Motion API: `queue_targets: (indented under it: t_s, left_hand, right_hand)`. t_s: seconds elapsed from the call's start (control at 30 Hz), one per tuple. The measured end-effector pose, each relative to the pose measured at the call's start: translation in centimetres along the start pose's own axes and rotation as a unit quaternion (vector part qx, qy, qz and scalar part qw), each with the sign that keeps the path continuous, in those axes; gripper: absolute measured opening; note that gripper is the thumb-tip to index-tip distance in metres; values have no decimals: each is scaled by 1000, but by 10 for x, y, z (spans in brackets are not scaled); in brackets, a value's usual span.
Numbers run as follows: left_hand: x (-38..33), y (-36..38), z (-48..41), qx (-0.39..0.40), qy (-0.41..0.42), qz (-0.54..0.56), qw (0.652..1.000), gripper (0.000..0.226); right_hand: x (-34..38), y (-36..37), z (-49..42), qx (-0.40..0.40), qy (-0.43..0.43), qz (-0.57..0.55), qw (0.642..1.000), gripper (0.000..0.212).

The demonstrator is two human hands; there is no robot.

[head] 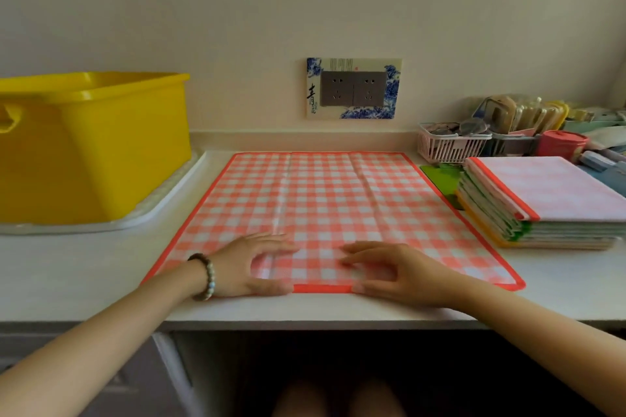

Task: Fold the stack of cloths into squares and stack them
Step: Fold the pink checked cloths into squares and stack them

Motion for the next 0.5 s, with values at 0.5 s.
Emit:
queue_targets:
  t_s: [0.5]
  left_hand:
    - [-24, -67, -30, -34, -6, 99, 995, 19]
  right_hand:
    - [18, -59, -31, -61, 43, 21, 997, 8]
Point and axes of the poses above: each hand's wrist, its own z-axis away from the middle knuckle, its own y-axis out of the palm, x = y × z, the point moved 1 cm from there along -z, towards the middle knuckle, and after that the axes turned 1 degree about y, right-handed, at the moved point
